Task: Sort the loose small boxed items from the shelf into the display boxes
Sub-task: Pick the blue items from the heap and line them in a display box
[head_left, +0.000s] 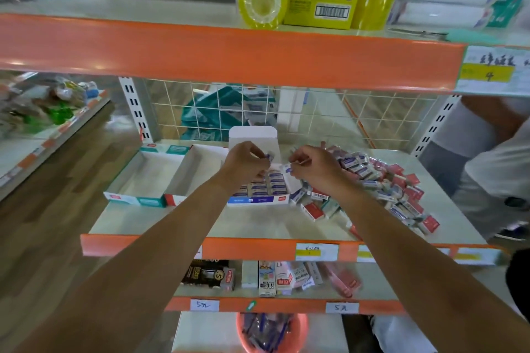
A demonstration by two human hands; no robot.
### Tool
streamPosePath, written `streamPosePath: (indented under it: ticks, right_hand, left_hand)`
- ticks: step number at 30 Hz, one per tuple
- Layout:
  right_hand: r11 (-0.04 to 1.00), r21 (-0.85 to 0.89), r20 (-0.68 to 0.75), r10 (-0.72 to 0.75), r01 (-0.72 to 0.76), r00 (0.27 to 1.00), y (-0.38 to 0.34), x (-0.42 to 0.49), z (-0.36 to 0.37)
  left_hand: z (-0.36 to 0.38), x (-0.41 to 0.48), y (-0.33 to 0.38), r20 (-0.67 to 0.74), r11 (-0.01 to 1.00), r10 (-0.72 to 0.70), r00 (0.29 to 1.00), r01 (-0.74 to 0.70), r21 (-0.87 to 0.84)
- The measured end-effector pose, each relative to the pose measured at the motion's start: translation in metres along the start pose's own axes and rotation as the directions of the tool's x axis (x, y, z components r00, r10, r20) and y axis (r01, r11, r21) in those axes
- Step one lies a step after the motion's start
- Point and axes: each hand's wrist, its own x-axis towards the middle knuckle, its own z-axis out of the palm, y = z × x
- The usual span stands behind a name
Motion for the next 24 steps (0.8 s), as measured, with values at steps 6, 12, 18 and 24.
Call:
streamPosePath:
  ticks: [6,12,18,24]
  right_hand:
    - [0.997,-0.077,0.047,0.009,-0.006,0.999,-0.011,0.001,0.012]
    - [0.994,-0.105,0.100,-0.017,0.028,0.995,-0.020,-0.001,0.021]
    - [0.983,-0.146,0.094,-0.096,0.109,0.991,-0.021,0.001,0.031]
    - [0.958,-0.219,0.089,-0.169,0.185,0.982,-0.021,0.002,0.040]
  left_hand:
    - [-0.019,-0.002,-0.010,0.063,0.996,-0.028,0.998,0.033,-0.085]
    - [-0.030,0.002,-0.022,0.004,0.989,-0.020,1.000,0.019,0.144]
    - [-0.036,0.003,-0.032,0.013,0.989,0.032,0.999,-0.034,0.141]
    - [-0.036,0.001,-0.040,0.099,0.913,0.079,0.992,-0.112,0.391]
